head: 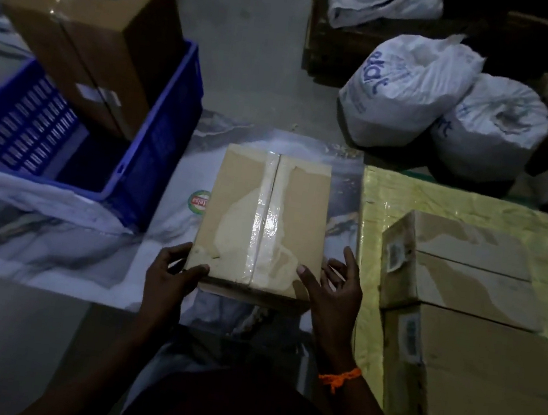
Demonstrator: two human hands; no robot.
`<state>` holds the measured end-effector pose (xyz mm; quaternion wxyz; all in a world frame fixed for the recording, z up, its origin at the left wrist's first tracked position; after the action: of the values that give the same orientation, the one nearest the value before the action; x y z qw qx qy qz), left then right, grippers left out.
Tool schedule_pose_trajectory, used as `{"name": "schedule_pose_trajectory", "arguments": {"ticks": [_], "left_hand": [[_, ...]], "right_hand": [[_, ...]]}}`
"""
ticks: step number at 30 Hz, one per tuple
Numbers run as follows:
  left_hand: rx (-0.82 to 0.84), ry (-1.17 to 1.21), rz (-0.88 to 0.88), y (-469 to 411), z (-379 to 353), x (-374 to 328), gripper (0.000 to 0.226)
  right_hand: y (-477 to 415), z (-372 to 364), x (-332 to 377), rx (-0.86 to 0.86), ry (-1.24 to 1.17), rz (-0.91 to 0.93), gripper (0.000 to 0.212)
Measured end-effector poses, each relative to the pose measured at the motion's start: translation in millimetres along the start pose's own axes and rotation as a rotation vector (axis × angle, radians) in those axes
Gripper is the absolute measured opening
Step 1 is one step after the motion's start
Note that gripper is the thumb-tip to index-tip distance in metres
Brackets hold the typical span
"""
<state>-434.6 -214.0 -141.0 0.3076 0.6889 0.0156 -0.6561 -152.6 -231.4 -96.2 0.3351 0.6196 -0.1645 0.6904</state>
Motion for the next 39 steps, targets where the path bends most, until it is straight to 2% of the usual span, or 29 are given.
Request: {"name": "schedule_pose_trajectory", "arguments": {"ticks": [5, 12, 15, 20, 25, 28, 32, 35, 39], "left_hand": [[0.055, -0.208, -0.077, 2.9, 8.5, -2.7, 0.034], [0.051, -0.300, -0.062, -6.1, 7.0, -16.2, 0.023], [0.102, -0.323, -0.078, -13.2, 0.0, -23.9, 0.022], [0.217, -0.478, -0.179, -53.1, -21.7, -56.2, 0.032], [0.347, -0.509, -0.284, -103.9, -65.4, -80.6, 0.043], [0.376, -0.469, -0.234, -127.1, -87.6, -89.7, 0.055], [0.433, -0.530, -0.188, -152.1, -100.5, -94.2, 0.069], [0.482, -0.559, -0.206, -158.2, -105.7, -92.9, 0.063], [0.450, -0.555, -0.276, -145.2, -108.1, -89.5, 0.062]], "right_hand": [[1.8, 14.1, -16.1, 0.030, 0.070, 0.044, 0.094], [-21.1, 4.8, -15.2, 0.065, 0.184, 0.111, 0.074], [-38.5, -9.0, -10.5, 0.102, 0.245, 0.121, 0.066], [-61.7, -30.1, -4.1, 0.130, 0.357, 0.148, 0.058], [-100.2, -55.8, 9.8, 0.123, 0.379, 0.106, 0.052], [-121.3, -69.4, 15.0, 0.096, 0.359, 0.063, 0.048], [-136.3, -80.8, 14.9, 0.113, 0.343, 0.015, 0.053], [-137.6, -83.9, 18.1, 0.161, 0.330, 0.053, 0.055], [-127.1, -81.1, 24.1, 0.191, 0.316, 0.118, 0.051]]}}
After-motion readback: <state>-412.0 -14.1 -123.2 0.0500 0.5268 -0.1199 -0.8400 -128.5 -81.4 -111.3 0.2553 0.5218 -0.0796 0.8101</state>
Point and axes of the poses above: each hand's wrist, its own y-axis away from the middle knuckle, its own z-axis out of the back of the hand, x = y × z, the point moved 3 cm from there along -y, towards the middle knuckle, and after that the axes turned 10 degrees about -x, right-handed, at the moved point
